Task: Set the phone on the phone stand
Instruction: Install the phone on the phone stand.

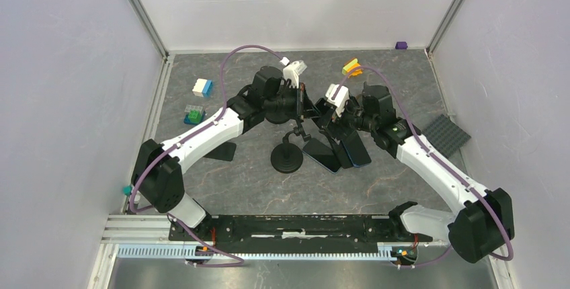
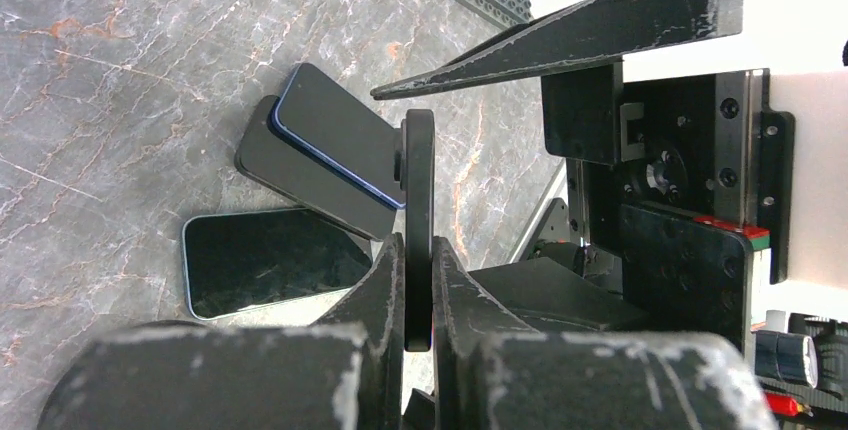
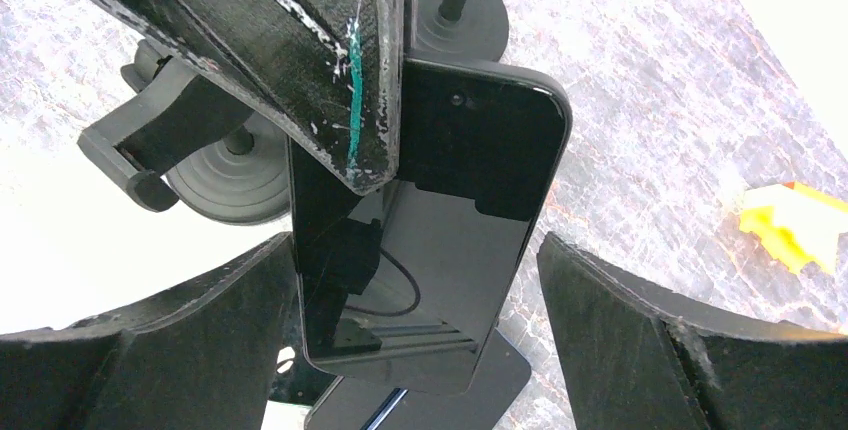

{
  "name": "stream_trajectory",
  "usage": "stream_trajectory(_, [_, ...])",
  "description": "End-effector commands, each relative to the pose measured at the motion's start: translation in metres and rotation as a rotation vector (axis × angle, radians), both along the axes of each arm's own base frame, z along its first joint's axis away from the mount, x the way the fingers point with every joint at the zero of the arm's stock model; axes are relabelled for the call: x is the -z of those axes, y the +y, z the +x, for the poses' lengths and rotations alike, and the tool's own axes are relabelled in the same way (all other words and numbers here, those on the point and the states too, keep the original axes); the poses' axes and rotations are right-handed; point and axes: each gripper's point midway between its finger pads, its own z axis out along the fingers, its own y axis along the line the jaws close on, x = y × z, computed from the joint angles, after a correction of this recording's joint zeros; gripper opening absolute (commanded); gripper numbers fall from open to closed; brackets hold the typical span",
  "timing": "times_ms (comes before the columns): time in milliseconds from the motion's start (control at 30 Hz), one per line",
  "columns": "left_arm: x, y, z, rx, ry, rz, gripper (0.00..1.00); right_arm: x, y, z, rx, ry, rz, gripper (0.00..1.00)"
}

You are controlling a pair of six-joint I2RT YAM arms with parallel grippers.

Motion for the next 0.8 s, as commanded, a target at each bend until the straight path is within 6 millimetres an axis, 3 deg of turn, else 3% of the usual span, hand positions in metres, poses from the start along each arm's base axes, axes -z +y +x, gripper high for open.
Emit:
stream_trajectory(0, [-0.021,-0.003,0.002,0.002,-0.036,-0.058,0.02,-0.035,0.008,0.005,-0.028,-0.096,0.054,0.95])
stream_trajectory(600, [-0.042,-0.006,-0.008,0.061,-0.073,-0.150,0.02,0.009,-0.001,0.002,0.009,-0.020,-0.003,0.98])
stream_trajectory(767, [-0.045,-0.004,-0.008,0.060,-0.080,-0.156,0.02,0.009,-0.001,0.002,0.013,-0.023,0.001,0.98])
